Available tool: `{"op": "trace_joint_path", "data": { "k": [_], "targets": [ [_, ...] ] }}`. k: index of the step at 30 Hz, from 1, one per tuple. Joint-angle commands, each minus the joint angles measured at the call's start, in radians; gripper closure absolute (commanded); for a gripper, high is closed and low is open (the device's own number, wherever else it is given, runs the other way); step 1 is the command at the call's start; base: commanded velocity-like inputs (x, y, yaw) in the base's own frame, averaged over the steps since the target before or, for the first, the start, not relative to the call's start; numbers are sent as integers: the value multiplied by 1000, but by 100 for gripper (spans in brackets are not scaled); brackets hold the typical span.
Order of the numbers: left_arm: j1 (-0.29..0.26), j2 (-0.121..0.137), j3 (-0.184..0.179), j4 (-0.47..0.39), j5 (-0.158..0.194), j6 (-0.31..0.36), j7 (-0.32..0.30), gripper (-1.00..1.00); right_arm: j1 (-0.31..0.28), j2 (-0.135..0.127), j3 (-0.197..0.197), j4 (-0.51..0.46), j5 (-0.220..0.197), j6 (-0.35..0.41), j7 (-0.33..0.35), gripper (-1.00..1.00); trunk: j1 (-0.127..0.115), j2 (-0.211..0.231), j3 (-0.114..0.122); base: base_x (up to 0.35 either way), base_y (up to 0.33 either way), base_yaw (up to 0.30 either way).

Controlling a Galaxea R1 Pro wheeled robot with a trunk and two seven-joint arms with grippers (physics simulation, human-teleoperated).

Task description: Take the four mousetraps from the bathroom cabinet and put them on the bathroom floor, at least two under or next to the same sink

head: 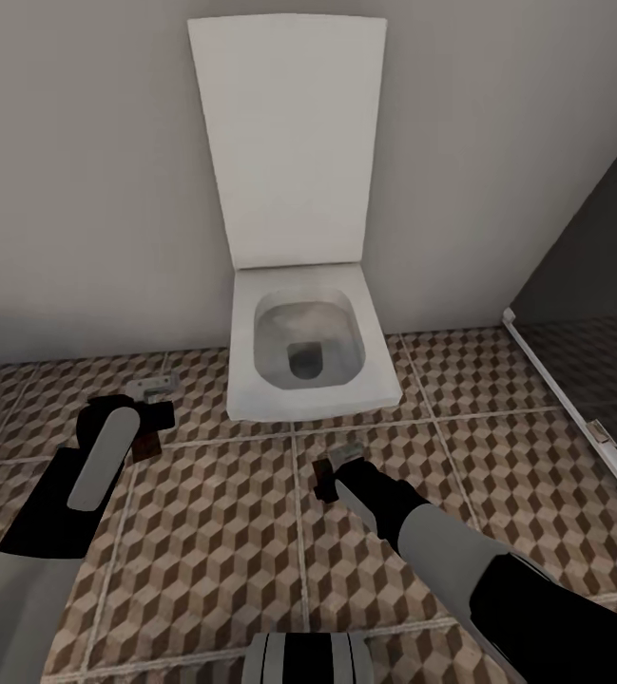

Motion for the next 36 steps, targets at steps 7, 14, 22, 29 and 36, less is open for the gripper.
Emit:
{"op": "trace_joint_path", "data": {
  "k": [7,14,22,29,36],
  "targets": [
    [-1,1,-2,-1,5,5,10,100,-2,0,4,-3,-12,3,-8,100,1,-1,-9,0,0,0],
    [-1,1,-2,-2,5,5,10,100,-2,0,4,-7,-13,3,-8,100,2,-2,-20,0,0,0],
    [-1,1,-3,-3,4,5,10,100,-2,0,4,-9,-13,3,-8,100,5,-3,-43,0,0,0],
    [-1,1,-3,-6,4,5,10,100,-4,0,4,-12,-11,3,-8,100,6,-4,-59,0,0,0],
    [-1,1,-3,-12,4,5,10,100,-8,0,4,-12,-11,3,-8,100,6,-4,-59,0,0,0]
  ]
}}
